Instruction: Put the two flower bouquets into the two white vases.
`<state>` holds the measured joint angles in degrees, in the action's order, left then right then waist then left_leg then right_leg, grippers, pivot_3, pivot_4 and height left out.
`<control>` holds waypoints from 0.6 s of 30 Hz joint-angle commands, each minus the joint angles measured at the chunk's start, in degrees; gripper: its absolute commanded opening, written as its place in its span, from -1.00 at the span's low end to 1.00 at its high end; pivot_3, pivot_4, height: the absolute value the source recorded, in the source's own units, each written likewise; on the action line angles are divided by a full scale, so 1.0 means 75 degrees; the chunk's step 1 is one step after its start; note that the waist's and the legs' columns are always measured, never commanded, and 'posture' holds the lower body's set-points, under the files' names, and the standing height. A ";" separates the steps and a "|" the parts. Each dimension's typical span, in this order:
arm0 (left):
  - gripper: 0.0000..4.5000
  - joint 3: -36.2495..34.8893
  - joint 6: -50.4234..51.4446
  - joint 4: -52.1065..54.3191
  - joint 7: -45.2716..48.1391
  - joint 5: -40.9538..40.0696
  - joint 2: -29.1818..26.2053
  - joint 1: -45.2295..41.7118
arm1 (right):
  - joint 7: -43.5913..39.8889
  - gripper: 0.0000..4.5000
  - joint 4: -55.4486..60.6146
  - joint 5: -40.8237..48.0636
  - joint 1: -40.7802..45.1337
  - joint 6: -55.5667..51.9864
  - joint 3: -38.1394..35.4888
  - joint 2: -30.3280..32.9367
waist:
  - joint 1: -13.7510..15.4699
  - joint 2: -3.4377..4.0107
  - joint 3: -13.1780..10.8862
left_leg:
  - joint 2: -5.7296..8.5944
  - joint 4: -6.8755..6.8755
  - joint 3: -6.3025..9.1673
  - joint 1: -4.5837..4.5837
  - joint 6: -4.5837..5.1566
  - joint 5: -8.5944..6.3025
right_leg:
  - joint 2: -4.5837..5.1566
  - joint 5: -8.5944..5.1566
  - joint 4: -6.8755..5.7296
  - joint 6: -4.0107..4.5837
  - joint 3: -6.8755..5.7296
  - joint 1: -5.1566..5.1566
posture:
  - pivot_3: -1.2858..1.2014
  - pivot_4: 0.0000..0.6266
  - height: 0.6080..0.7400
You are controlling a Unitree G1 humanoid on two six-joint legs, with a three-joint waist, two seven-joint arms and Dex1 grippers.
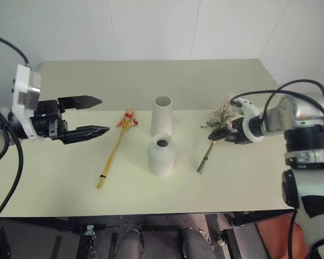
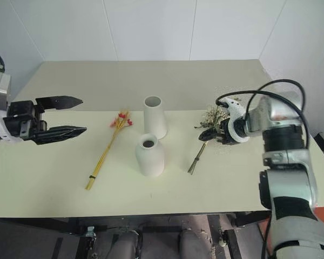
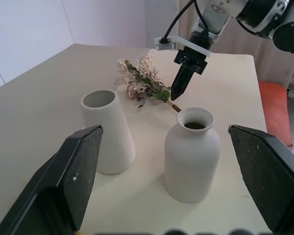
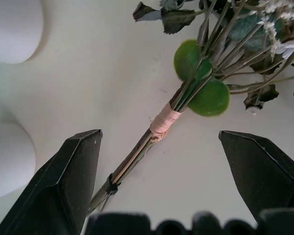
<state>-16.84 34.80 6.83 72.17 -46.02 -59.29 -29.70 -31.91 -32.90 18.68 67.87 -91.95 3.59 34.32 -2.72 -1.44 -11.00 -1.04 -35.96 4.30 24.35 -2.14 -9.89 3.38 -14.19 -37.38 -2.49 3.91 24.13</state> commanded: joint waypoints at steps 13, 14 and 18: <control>1.00 -0.0368 -0.0286 0.0085 0.0301 0.0184 -0.0098 0.0231 | 0.1294 -0.02 -0.3641 -0.1016 0.1691 0.1086 -0.0348 -0.1583 | -0.0183 0.0000 0.0000 | -0.0001 -0.0002 0.0002 -0.0006 0.0000 0.0000 | -0.0004 -0.0001 -0.0054 0.0004 0.0002 0.0019 | 0.03 -0.52 1.00; 1.00 -0.0402 -0.0280 0.0102 0.0295 0.0180 -0.0106 0.0261 | 0.1361 -0.17 -0.3739 -0.1041 0.1696 0.1266 -0.0415 -0.1641 | -0.0190 0.0000 0.0000 | 0.0000 -0.0002 0.0002 -0.0007 0.0000 0.0000 | -0.0004 -0.0001 -0.0054 0.0004 0.0002 0.0018 | 0.03 -0.52 1.00; 1.00 -0.0501 -0.0254 0.0138 0.0254 0.0196 -0.0119 0.0328 | 0.1656 -0.77 -0.4062 -0.1166 0.1731 0.1797 -0.0694 -0.1740 | -0.0199 0.0000 0.0000 | -0.0001 -0.0002 0.0002 -0.0013 0.0000 0.0000 | -0.0005 -0.0001 -0.0062 0.0005 0.0003 0.0017 | 0.03 -0.52 1.00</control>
<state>-18.22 33.57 6.52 74.35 -44.21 -59.20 -26.94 -20.49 -62.83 10.32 79.70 -80.38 -0.63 21.33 -4.21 -1.44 -11.00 -1.05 -35.98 4.31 24.24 -2.14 -9.89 3.34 -14.19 -37.85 -2.45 3.94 24.24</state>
